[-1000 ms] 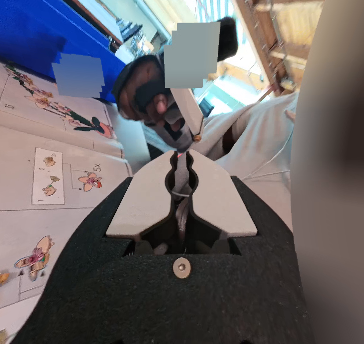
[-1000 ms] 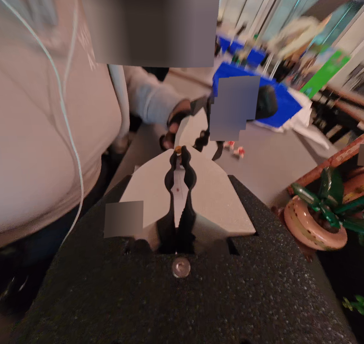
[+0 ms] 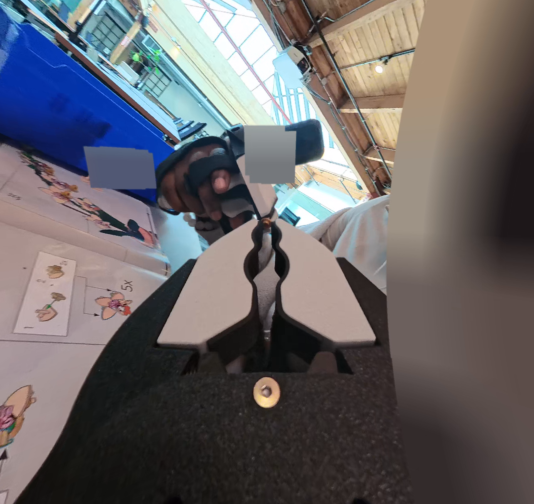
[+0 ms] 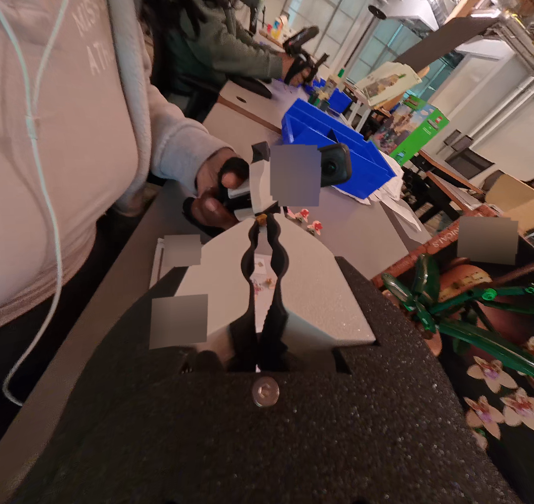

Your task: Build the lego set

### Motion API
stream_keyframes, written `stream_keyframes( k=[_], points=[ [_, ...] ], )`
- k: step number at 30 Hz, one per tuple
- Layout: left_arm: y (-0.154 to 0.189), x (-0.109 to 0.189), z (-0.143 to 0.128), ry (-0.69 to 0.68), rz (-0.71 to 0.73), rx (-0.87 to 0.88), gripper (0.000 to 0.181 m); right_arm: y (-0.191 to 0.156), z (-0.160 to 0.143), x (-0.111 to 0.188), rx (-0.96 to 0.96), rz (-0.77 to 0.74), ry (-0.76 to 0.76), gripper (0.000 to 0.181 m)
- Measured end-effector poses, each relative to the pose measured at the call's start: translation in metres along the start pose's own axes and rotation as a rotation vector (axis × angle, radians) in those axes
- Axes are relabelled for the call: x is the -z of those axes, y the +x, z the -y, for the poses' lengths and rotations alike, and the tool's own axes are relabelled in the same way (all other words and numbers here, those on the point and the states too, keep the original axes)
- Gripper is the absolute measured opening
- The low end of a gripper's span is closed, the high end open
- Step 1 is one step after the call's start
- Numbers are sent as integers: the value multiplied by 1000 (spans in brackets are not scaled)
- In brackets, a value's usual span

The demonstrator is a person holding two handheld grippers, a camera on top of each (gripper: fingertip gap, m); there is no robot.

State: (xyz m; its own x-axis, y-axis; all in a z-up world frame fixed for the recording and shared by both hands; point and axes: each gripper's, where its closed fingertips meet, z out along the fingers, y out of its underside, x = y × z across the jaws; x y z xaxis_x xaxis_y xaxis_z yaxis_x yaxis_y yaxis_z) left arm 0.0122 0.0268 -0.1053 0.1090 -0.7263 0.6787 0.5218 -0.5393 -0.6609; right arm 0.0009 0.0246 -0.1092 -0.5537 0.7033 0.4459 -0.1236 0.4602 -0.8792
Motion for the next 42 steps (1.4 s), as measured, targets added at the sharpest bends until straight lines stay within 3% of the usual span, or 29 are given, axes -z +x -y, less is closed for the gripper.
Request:
stream_keyframes(
  k=[8, 23, 29, 33, 37, 40, 42],
  points=[
    [-12, 3, -2, -23, 112, -42, 5, 3, -14, -1, 94, -50, -153, 8],
    [-22, 5, -6, -54, 173, -41, 5, 2, -24, 0, 174, -64, -254, 6],
    [-22, 4, -8, -66, 176, -46, 5, 0, -24, 2, 119, -60, -232, 5],
    [-25, 9, -18, -169, 233, -171, 16, 1, -31, 10, -184, -88, -190, 5],
    [-48, 31, -51, -502, 460, -517, 21, -21, -58, 23, -723, -94, -240, 4],
    [-63, 36, -76, -726, 502, -662, 22, -52, -74, 23, -1136, -83, -241, 4],
    [-69, 35, -87, -817, 483, -701, 23, -65, -80, 21, -1315, -88, -212, 4]
  ],
)
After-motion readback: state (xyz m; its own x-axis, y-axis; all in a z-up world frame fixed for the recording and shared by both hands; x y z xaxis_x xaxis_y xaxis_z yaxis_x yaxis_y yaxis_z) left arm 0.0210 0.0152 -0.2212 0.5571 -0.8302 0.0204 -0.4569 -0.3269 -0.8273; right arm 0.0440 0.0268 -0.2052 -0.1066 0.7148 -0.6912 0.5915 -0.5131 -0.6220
